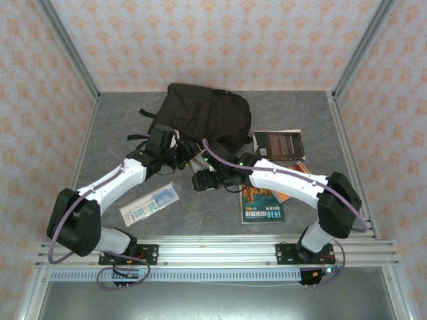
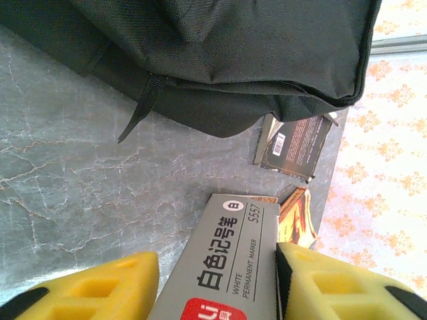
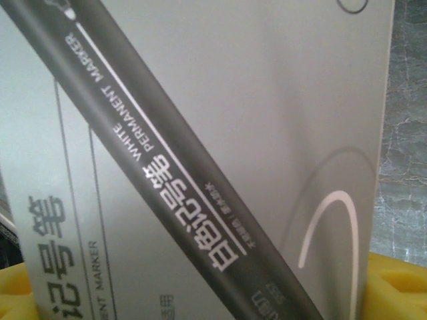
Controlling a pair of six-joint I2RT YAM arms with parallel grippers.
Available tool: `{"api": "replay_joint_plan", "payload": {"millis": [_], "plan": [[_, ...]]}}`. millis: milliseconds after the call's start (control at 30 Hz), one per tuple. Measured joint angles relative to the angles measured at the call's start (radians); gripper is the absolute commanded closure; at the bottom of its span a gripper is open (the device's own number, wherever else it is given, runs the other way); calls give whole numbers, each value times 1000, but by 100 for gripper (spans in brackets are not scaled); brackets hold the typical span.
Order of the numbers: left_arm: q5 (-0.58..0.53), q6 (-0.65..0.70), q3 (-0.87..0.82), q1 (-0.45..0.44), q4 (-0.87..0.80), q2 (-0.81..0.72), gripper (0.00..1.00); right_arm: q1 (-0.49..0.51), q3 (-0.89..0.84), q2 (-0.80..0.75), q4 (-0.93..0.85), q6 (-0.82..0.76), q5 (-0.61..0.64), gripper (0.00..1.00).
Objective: Pack the student bag
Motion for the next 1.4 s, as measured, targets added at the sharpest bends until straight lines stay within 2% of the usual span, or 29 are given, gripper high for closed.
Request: {"api": "replay_joint_plan", "payload": {"millis": [200, 367, 533, 767, 933, 1200, 1400], "plan": [[6, -17, -3, -3, 8, -13, 61, 0, 15, 0, -1, 6, 45, 0], [8, -30, -3, -3, 8, -27, 62, 0, 27, -26, -7, 18, 121, 1], [5, -51, -2, -2, 8, -30, 62, -10, 26, -117, -19, 53, 203, 0], [-27, -138, 11, 11, 37, -32, 61, -121, -90, -381, 73, 227, 269, 2], [-86, -221, 22, 12, 89, -63, 61, -226, -242, -492, 233, 457, 207, 1], [-217, -320, 34, 11, 193, -198, 61, -253, -430, -535, 543, 799, 117, 1], [-293, -349, 34, -15, 258, -248, 61, -252, -466, -435, 866, 963, 35, 0]]}}
